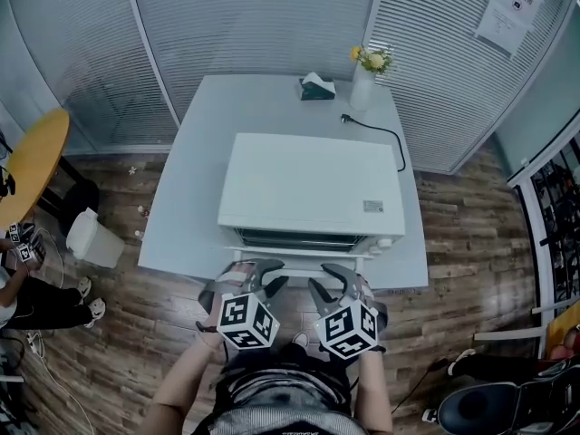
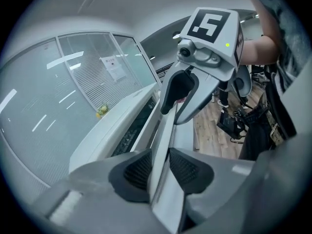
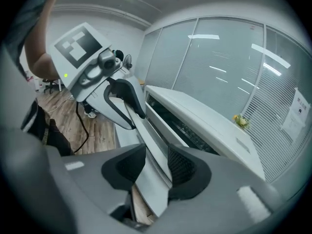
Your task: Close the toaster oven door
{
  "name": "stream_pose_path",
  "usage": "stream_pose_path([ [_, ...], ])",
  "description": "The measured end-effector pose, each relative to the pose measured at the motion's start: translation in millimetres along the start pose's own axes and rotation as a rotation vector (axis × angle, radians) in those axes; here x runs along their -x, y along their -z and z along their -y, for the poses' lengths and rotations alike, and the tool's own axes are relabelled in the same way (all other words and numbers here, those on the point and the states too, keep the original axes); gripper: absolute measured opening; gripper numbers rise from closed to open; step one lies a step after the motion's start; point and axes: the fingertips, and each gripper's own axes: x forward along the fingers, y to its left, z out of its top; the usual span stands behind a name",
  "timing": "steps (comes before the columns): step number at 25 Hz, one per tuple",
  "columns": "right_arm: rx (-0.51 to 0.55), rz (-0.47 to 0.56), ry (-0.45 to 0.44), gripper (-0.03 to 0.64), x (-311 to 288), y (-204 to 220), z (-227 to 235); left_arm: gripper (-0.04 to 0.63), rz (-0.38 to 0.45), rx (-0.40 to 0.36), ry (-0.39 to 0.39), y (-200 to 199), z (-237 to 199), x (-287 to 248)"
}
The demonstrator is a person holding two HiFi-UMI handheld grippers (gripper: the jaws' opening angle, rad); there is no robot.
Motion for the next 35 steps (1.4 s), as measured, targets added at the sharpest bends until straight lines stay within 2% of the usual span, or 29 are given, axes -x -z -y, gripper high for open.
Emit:
stream_pose_path([
  [9, -0.032, 0.043, 0.007, 0.147, -7.1, -11.0, 19.6, 0.133, -0.011, -0.029, -0.016, -3.9, -20.8, -7.7],
  [17, -0.049, 0.059, 0.017, 0.153, -14.9, -18.1, 34.8, 0.143, -0.035, -0.025, -0.020, -5.2, -36.7, -16.4],
  [25, -0.064, 0.074, 0.019, 0.158, -16.0, -19.3, 37.3, 0.146, -0.040, -0.033, -0.024, -5.1, -38.7, -18.2],
  [31, -0.096, 0.093, 0.027, 0.164, -15.7, -20.8, 38.0, 0.156, -0.008, -0.063, -0.076, -6.7, -40.5, -15.8],
  [33, -0.117, 0.110, 0.031, 0.167, -13.5, -22.1, 37.9, 0.162, 0.007, -0.047, -0.087, -8.4, -40.9, -14.5],
  [35, -0.159, 0.151, 0.031, 0.167, -8.8, -26.9, 37.4, 0.170, 0.028, 0.000, -0.092, -8.3, -42.0, -11.1],
])
